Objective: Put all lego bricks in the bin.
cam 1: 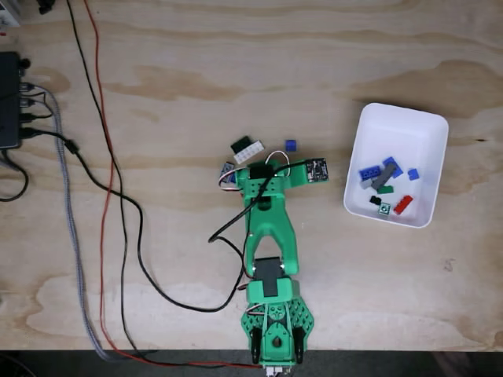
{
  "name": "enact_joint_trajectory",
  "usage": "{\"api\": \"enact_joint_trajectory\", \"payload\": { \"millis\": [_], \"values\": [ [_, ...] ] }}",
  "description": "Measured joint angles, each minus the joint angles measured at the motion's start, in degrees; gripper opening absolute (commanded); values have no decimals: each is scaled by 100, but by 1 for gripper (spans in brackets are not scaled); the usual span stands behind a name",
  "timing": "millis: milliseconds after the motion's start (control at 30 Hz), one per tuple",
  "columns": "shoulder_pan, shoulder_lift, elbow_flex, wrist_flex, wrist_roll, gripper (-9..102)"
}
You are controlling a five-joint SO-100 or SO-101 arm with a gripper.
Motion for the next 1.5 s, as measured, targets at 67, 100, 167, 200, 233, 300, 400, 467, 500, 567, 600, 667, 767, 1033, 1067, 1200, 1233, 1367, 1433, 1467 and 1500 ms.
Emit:
{"api": "enact_joint_trajectory", "payload": {
  "millis": [67,100,167,200,233,300,400,467,500,567,600,667,767,1033,1067,1200,1233,1367,1433,1467,1500],
  "values": [
    [-53,-79,-105,44,0,2],
    [-70,-105,-141,44,0,0],
    [-88,-123,-158,44,-44,0],
    [-88,-123,-158,44,-62,0],
    [-88,-123,-158,44,-79,0],
    [-70,-9,-141,88,-149,0],
    [149,527,-79,448,-334,0],
    [387,1178,-132,633,-536,0],
    [562,1573,-220,677,-659,0],
    [949,2215,-527,1081,-879,0],
    [1151,2461,-747,1222,-1055,0],
    [1837,2733,-1107,1441,-1459,0],
    [3146,2496,-1494,1204,-2013,0],
    [5054,729,-1652,97,-2979,18],
    [5063,729,-1652,70,-3041,23],
    [4975,765,-1705,255,-2883,30],
    [4939,861,-1705,369,-2795,31],
    [4544,1564,-1696,853,-2540,30],
    [4034,2329,-1705,1107,-2522,28],
    [3858,2681,-1705,1187,-2522,26],
    [3744,2944,-1705,1230,-2522,26]
  ]
}}
